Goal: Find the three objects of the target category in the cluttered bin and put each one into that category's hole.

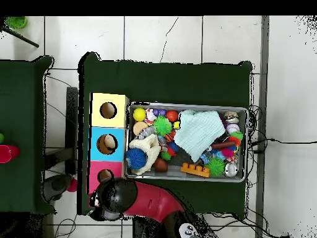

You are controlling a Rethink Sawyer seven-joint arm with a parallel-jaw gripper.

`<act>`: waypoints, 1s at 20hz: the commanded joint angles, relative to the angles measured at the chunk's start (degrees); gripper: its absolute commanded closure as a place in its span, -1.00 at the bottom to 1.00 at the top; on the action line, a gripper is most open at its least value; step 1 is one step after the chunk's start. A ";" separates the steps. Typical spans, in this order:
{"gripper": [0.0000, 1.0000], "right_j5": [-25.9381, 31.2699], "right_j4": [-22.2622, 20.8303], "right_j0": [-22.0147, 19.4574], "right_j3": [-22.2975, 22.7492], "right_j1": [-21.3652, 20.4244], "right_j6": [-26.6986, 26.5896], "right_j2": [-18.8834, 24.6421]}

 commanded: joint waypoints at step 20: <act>-1.00 -12.64 2.51 -0.95 -1.80 -3.05 10.35 0.10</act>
